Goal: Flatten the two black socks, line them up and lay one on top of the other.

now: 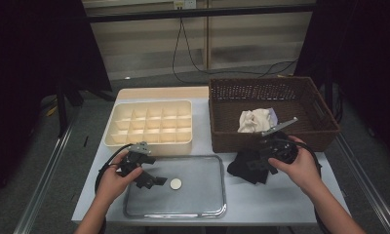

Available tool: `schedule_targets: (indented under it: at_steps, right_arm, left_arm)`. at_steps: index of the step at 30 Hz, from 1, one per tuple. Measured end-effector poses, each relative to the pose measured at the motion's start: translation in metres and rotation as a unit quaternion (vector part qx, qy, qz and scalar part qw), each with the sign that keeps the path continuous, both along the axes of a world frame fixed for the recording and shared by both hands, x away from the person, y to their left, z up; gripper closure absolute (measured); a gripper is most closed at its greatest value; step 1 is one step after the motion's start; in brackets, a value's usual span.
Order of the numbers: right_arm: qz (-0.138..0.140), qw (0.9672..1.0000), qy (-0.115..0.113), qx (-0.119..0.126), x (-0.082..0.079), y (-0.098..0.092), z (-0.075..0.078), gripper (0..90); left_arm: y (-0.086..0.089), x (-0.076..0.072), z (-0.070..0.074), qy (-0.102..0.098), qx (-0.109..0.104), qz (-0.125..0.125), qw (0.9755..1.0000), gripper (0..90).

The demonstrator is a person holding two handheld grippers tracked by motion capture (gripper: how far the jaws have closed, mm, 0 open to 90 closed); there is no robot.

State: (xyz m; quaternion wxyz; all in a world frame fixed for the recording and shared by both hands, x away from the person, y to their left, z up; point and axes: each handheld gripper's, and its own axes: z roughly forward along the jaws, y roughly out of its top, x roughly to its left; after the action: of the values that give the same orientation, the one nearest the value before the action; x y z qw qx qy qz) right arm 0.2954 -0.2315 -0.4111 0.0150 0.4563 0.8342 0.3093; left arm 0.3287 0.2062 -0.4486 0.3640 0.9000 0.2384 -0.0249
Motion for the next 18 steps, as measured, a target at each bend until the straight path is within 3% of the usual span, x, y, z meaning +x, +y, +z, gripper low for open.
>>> schedule_targets:
  at_steps: [8,13,18]
  right_arm:
    - [0.004,1.0000,0.003,0.002,-0.002,0.004,-0.009,31.4]
    - [0.009,0.9999,0.000,-0.011,-0.005,0.004,-0.012,45.5]
    - [0.012,0.9999,0.005,-0.006,-0.008,0.004,-0.014,60.0]
  left_arm:
    - [-0.001,0.000,0.000,0.002,0.000,0.001,1.0000,3.4]
    - [-0.002,0.000,0.000,-0.002,0.000,0.004,1.0000,3.4]
    - [-0.005,0.001,-0.001,0.003,-0.006,0.000,1.0000,3.3]
